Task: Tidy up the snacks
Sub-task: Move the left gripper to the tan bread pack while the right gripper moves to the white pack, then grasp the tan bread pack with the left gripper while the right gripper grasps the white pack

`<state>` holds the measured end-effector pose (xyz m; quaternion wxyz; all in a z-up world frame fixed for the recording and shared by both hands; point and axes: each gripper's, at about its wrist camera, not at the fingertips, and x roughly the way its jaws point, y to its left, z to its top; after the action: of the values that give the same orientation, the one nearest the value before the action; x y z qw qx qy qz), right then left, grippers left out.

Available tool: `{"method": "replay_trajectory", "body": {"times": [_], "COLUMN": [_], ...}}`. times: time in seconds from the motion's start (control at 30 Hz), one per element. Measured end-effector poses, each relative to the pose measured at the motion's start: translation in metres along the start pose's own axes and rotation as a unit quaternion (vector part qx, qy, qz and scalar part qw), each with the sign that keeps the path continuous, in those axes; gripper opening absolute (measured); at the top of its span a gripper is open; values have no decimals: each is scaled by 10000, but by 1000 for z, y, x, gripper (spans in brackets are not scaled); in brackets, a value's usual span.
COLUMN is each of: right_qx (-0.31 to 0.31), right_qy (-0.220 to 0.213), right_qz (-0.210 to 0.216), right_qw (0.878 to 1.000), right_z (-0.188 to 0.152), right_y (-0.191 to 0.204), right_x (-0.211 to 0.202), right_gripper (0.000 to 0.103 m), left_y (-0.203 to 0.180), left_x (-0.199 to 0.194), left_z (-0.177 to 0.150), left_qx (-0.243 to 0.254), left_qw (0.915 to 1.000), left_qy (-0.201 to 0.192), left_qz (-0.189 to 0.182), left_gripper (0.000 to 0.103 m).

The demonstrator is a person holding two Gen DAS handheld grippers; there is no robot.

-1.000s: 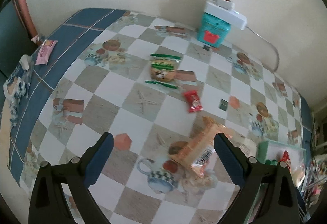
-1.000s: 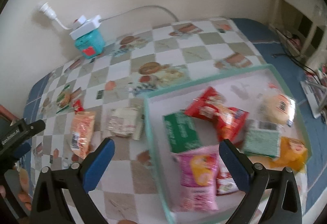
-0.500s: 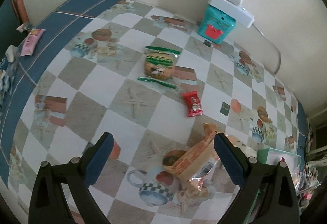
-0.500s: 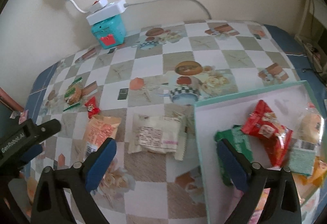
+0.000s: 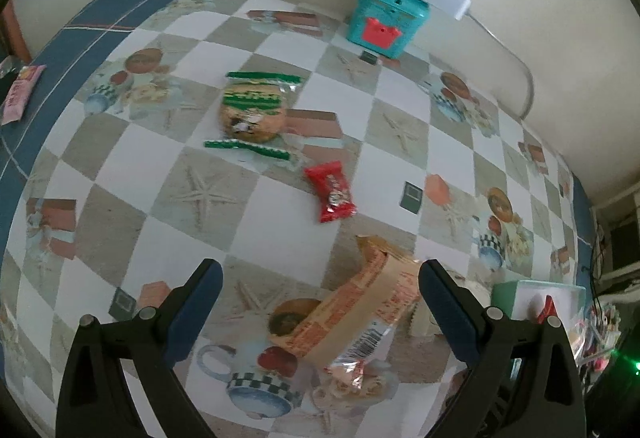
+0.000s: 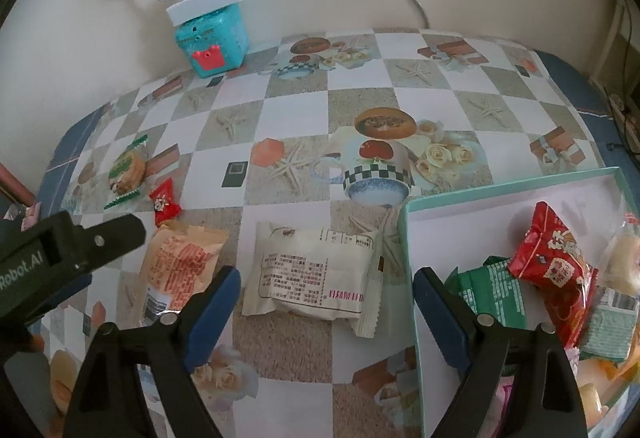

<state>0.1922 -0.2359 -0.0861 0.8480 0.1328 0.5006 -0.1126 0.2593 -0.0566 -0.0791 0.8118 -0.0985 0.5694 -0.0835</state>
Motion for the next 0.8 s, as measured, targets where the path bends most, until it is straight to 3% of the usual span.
{"method": "replay_trajectory", "body": {"times": [0.27,0.8], "right_qx": [-79,-192], "right_qy": [-152,114], "right_qz": [134,46], "right_qw": [9998,9997], "right_z": [4,-7], "right_y": [5,13], "right_x": [-12,21], "right_gripper": [83,77], "left_y": [-9,-22], "left_x": [-2,14], "left_z": [-1,-9], "left_qx": [179,413], "left_qw": [9996,9982], "left_qy": [55,401], "left_qz": [-194,-194], "left_gripper": [99,99]}}
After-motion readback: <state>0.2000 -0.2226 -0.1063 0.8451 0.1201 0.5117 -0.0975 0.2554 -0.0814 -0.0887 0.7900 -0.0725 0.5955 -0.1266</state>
